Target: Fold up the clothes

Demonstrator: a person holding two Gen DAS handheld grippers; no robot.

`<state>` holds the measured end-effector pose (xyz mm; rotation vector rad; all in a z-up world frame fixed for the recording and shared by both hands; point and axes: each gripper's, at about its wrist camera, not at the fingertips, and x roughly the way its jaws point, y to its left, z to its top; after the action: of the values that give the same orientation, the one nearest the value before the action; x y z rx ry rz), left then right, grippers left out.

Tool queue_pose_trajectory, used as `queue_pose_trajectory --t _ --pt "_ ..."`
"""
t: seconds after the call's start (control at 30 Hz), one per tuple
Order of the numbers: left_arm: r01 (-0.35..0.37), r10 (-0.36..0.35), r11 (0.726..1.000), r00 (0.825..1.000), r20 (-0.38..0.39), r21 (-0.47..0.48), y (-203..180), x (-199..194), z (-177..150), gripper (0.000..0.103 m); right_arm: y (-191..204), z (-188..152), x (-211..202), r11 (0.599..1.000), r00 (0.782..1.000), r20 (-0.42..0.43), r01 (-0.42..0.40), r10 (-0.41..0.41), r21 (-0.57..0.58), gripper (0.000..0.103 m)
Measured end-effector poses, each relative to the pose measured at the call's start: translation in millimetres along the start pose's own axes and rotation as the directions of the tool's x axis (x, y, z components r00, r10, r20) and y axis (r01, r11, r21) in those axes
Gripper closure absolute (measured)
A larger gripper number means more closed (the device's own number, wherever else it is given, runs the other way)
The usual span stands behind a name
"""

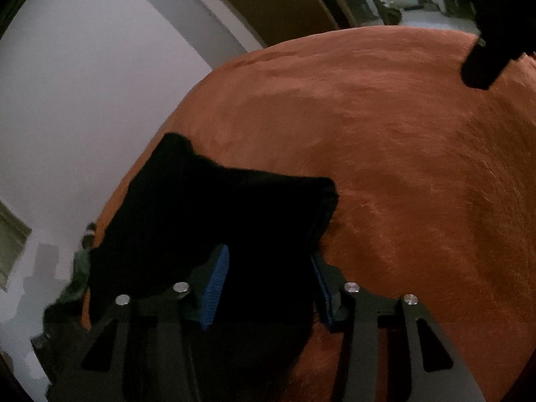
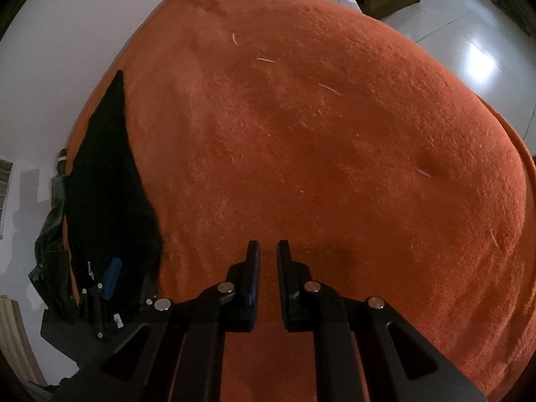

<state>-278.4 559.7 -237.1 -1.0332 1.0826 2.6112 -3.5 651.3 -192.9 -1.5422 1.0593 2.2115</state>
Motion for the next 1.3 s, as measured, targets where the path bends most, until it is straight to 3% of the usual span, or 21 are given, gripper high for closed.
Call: queue_pose_trajectory --t 0.13,0.3,0.37,0.43,0.6,0.73,0.87,0.9,0.93,1.03,1.13,1.23,1.27,1.3 --pt "0.072 -0.074 0.995 0.997 0.023 0.073 -18.3 -12.7 5.1 0.036 3.9 0.7 -1.8 1.000 1.000 -0.011 -0.004 0.003 -0.027 0.093" --pt "-0.032 0.025 0.993 0.998 0.064 0.113 -23.4 -9.3 10.1 0.032 1.9 -1.9 -6.6 1.000 1.000 -0.005 -0.006 0.006 -0.027 0.093" --pt "-0.045 0.042 0.990 0.999 0.025 0.134 -24.0 2.2 12.2 0.026 -1.6 -4.2 -7.8 1.000 1.000 -0.004 -0.006 0.006 -0.014 0.093" --pt "-0.010 0.014 0.986 1.000 -0.024 0.165 -27.6 12.7 15.2 0.025 -3.9 -6.1 -8.2 1.000 1.000 -0.004 -0.002 0.002 -0.004 0.093" --pt "0.066 -0.061 0.992 0.997 -0.052 0.107 -18.0 17.2 25.9 0.025 -3.7 -5.7 -1.6 1.000 1.000 -0.015 -0.006 0.007 0.019 0.093" --pt "0.056 -0.051 0.994 0.997 -0.053 0.098 -17.8 21.5 29.3 0.024 -2.1 -3.1 1.5 1.000 1.000 -0.019 -0.017 0.017 0.023 0.093" --pt "0.136 -0.134 0.991 0.989 -0.054 0.019 -8.2 21.2 28.4 0.026 1.8 -0.3 4.6 1.000 1.000 -0.023 -0.018 0.019 0.008 0.093" --pt "0.162 -0.162 0.987 0.985 -0.055 -0.011 -2.3 22.0 27.5 0.036 2.4 1.0 5.0 1.000 1.000 -0.024 -0.020 0.020 0.006 0.093" --pt "0.178 -0.180 0.983 0.982 -0.057 -0.033 2.2 22.0 26.6 0.055 2.9 2.5 5.2 1.000 0.999 -0.023 -0.029 0.029 0.011 0.093" --pt "0.218 -0.224 0.970 0.974 -0.046 -0.106 21.5 19.1 23.2 0.082 6.0 9.6 5.0 0.997 0.998 -0.015 -0.066 0.067 0.028 0.093" --pt "0.294 -0.293 0.943 0.956 0.028 -0.158 43.9 6.1 18.1 0.088 21.9 27.8 8.4 0.998 0.998 -0.025 -0.066 0.065 -0.014 0.093" --pt "0.350 -0.342 0.910 0.937 0.072 -0.224 64.4 -3.3 10.8 0.091 60.5 63.6 16.0 0.990 0.997 -0.062 -0.063 0.055 -0.125 0.093" --pt "0.368 -0.358 0.897 0.930 0.087 -0.246 71.2 -6.4 8.0 0.091 80.1 79.8 20.2 0.981 0.995 -0.081 -0.070 0.056 -0.179 0.091" --pt "0.386 -0.371 0.882 0.922 0.106 -0.271 79.1 -9.8 4.6 0.091 102.3 97.7 26.4 0.967 0.993 -0.099 -0.093 0.071 -0.237 0.080"
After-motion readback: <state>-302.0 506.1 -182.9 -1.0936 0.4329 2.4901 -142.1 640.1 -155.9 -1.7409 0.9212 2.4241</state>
